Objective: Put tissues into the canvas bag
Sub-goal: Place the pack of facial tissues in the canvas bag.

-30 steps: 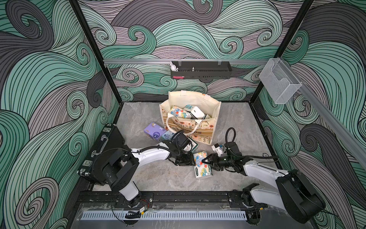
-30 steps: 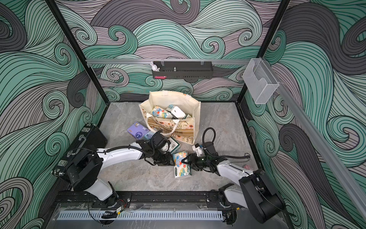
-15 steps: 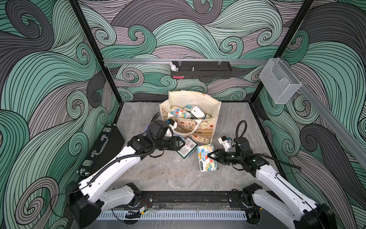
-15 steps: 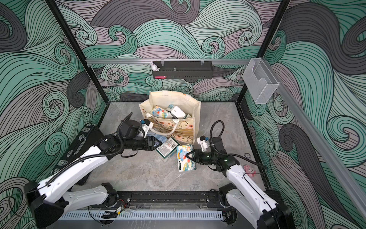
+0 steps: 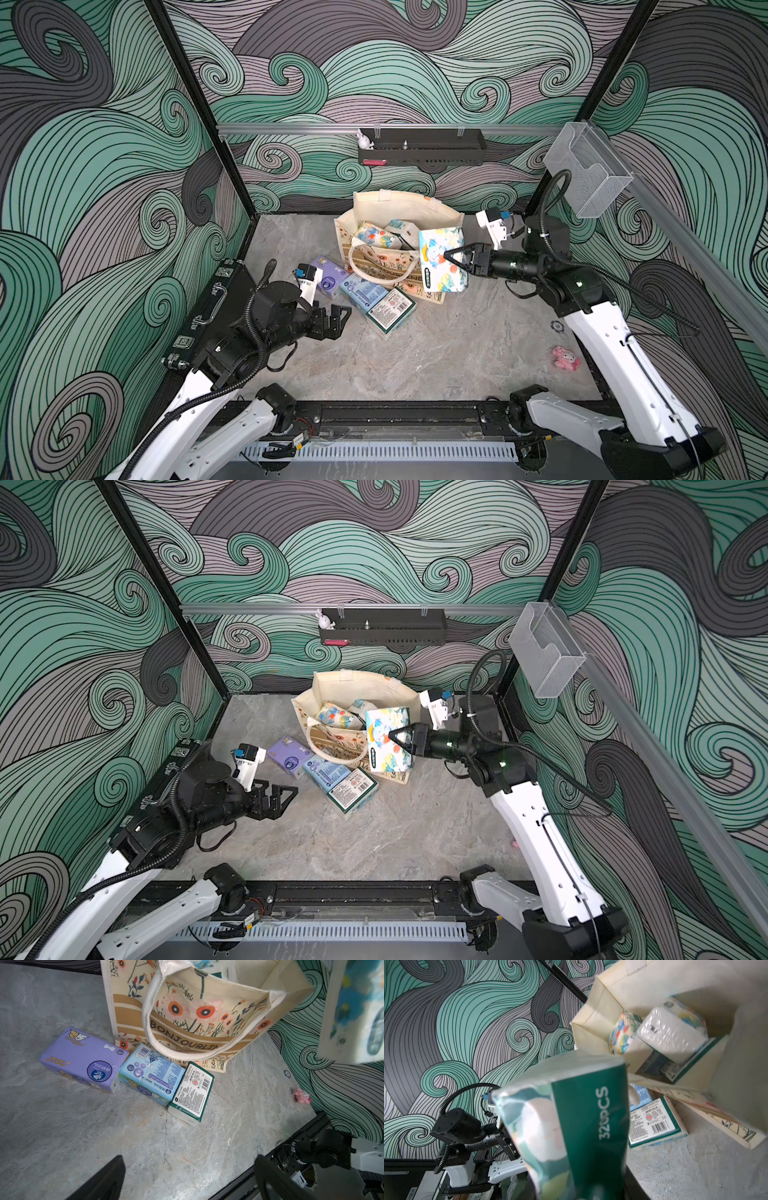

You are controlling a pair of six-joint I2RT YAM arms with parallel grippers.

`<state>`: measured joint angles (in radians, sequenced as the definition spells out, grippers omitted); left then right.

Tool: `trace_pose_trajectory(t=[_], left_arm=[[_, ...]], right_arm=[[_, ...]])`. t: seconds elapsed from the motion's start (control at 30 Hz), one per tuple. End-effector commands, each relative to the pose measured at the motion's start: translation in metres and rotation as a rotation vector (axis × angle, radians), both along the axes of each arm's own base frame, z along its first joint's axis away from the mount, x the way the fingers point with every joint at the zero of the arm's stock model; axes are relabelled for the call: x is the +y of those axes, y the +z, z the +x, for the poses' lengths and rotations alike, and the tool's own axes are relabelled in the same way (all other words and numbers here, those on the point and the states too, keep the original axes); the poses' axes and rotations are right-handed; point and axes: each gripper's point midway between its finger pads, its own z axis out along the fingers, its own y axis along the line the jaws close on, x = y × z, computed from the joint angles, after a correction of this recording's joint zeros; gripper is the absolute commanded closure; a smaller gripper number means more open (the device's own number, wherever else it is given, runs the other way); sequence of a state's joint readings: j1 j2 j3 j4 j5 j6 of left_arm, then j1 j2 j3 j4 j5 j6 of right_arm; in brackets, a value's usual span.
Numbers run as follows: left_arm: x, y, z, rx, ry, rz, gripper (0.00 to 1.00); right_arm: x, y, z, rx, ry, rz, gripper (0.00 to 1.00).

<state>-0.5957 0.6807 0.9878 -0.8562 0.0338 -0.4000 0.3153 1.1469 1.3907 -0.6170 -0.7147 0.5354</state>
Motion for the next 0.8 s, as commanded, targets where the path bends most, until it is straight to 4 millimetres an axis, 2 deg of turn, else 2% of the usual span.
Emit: trace_pose_trajectory(t=[0.0,0.13,0.33,0.47,0.57,0.67,0.77], left_arm=[[0.011,-0.013,-0.004,-0.009,0.011,0.048,0.01],[0.009,-0.010,-0.008,-0.050,-0.012,0.019,0.01],[0.011,-0.013,-0.005,-0.063,-0.002,0.027,0.01],[0.007,-0.017,-0.005,-0.041,-0.018,0.027,0.01],[0.005,-0.017,-0.005,-0.037,-0.027,0.024,0.01],[0.003,-0.019,-0.005,-0.031,-0.035,0.023,0.01],[0.002,-0.019,-0.006,-0.027,-0.043,0.022,0.01]], right_arm=[[0.006,0.023,0.018,-0.037,0.010,0.003,0.60],[0.016,0.046,0.051,-0.071,-0.003,0.015,0.60],[0.038,0.053,0.117,-0.069,-0.015,0.032,0.63],[0.061,0.043,0.149,-0.100,0.009,-0.062,0.61],[0.082,0.029,0.164,-0.105,0.016,-0.156,0.60],[0.101,0.012,0.173,-0.110,0.015,-0.232,0.61],[0.110,-0.005,0.178,-0.131,-0.012,-0.324,0.61]])
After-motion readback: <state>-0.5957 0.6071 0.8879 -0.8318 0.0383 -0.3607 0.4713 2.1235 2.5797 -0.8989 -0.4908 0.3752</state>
